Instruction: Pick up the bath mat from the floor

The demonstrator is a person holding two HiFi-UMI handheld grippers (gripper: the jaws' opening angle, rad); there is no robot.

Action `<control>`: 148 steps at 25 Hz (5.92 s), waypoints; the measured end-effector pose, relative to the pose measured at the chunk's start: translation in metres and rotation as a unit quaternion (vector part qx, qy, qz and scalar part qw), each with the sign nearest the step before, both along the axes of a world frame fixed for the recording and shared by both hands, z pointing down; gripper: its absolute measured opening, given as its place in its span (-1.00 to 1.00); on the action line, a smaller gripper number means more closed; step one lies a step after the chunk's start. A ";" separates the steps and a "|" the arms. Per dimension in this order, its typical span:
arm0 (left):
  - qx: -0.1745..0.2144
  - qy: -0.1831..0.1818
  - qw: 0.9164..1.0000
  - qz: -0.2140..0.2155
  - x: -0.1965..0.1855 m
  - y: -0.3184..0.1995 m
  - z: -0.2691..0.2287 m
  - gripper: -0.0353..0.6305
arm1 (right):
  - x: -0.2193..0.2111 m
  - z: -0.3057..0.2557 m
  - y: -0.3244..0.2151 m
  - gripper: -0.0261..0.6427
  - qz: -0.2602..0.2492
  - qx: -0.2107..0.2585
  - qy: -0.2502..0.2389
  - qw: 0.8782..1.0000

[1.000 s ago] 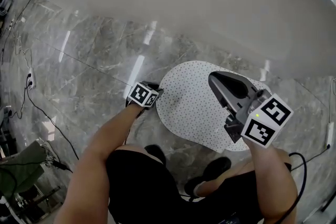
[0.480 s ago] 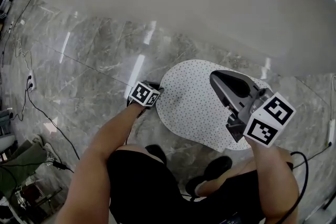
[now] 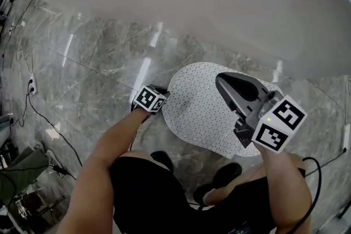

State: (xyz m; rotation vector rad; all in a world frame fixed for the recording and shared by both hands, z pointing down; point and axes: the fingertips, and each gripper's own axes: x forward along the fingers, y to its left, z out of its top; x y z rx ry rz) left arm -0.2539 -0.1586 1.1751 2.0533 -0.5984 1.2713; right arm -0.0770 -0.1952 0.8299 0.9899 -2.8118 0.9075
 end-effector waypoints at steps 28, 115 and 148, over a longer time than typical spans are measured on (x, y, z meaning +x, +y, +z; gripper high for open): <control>-0.018 0.064 0.997 -0.040 0.065 0.040 -0.144 -0.85 | -0.019 -0.050 0.073 -0.90 -0.001 -0.089 -0.029 0.996; 0.120 0.194 0.973 -0.041 0.230 0.137 -0.852 -0.86 | 0.235 -0.456 0.238 -0.90 0.168 -0.129 0.060 0.975; 0.194 0.310 0.926 -0.097 0.144 0.076 -0.988 -0.86 | 0.166 -0.610 0.177 -0.90 0.128 0.017 0.077 0.989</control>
